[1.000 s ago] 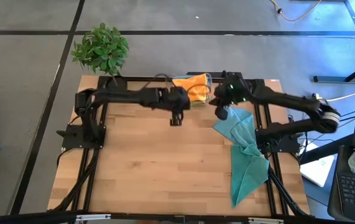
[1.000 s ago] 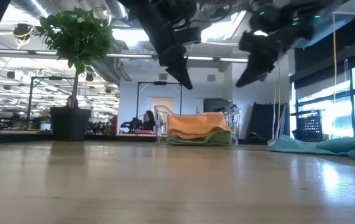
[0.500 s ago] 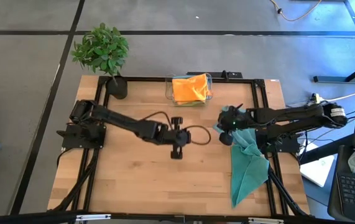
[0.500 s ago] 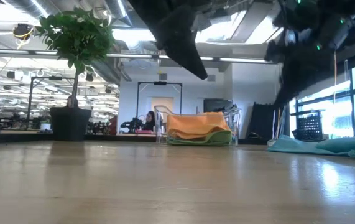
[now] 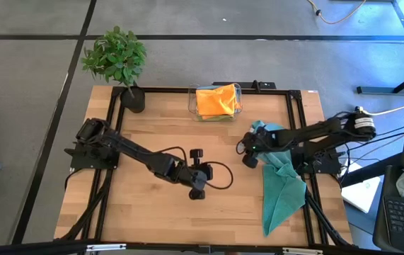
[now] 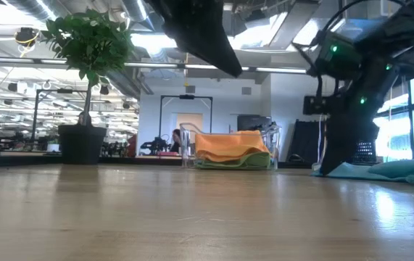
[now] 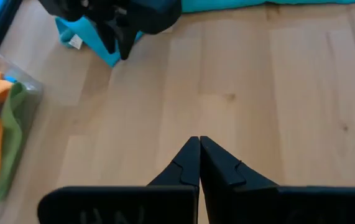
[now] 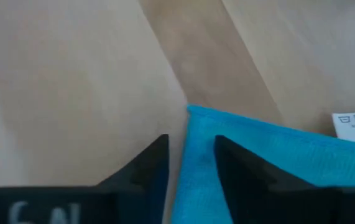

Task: Fold microfiber towels
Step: Fold the top blue microfiber towel

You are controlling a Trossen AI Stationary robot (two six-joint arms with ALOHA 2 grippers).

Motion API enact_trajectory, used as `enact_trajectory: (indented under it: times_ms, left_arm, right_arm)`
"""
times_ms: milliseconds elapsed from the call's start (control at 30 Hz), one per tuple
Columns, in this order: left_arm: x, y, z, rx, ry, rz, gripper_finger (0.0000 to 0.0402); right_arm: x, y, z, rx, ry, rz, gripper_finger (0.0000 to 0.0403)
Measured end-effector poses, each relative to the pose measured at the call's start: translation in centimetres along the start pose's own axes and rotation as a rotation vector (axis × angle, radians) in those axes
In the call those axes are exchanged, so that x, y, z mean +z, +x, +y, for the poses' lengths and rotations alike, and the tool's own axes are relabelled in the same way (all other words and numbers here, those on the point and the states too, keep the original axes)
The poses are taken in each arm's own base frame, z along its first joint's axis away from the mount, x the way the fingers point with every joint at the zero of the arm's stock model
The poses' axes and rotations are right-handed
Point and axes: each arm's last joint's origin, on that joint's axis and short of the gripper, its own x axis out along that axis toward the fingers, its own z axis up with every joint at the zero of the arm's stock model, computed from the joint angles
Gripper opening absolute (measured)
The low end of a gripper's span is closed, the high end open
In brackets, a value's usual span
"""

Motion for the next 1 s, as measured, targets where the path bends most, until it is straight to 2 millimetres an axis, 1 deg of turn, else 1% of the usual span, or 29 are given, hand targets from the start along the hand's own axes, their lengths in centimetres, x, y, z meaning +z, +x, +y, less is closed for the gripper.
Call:
enact_trajectory:
  times_ms: [133,200,267,333,433,600,667,733,767,900,1000]
  left_arm:
    - [-0.1,-0.5,-0.8,0.022,0.003,-0.013,0.0000]
    - [-0.2,-0.6,-1.0,0.046,0.008,-0.021,0.0000]
    - [-0.2,-0.6,-1.0,0.067,0.008,-0.026,0.0000]
    - [-0.2,-0.6,-0.9,0.070,-0.001,-0.026,0.0000]
    - [-0.2,-0.7,-1.0,0.069,-0.038,-0.027,0.0000]
    - [-0.4,-1.1,-1.9,0.049,-0.043,-0.033,0.0000]
    - [-0.5,-1.4,-2.3,0.049,-0.036,-0.039,0.0000]
    - [-0.5,-1.6,-2.6,0.062,-0.029,-0.046,0.0000]
    - [-0.6,-1.6,-2.7,0.068,-0.027,-0.050,0.0000]
    - [-0.6,-1.9,-3.0,0.084,-0.019,-0.059,0.0000]
    - [-0.6,-1.9,-3.0,0.097,-0.019,-0.063,0.0000]
  right_arm:
    - [-0.1,0.8,0.1,-0.059,-0.033,0.022,0.0167]
    - [-0.1,1.1,0.1,-0.073,-0.048,0.026,0.0171]
    - [-0.1,1.3,0.2,-0.070,-0.059,0.025,0.0168]
    - [-0.1,1.4,0.2,-0.048,-0.054,0.022,0.0154]
    - [-0.5,1.6,0.2,-0.027,-0.047,0.007,0.0123]
    - [-1.2,2.0,0.1,-0.002,-0.039,-0.030,0.0066]
    - [-1.3,2.1,0.2,0.033,-0.037,-0.051,0.0042]
    - [-0.9,2.1,0.4,0.093,-0.051,-0.071,0.0017]
    - [-0.6,2.0,0.8,0.136,-0.067,-0.082,0.0011]
    - [1.3,1.2,2.6,0.344,-0.157,-0.114,0.0013]
    - [3.8,-0.1,4.0,0.424,-0.240,-0.221,0.0010]
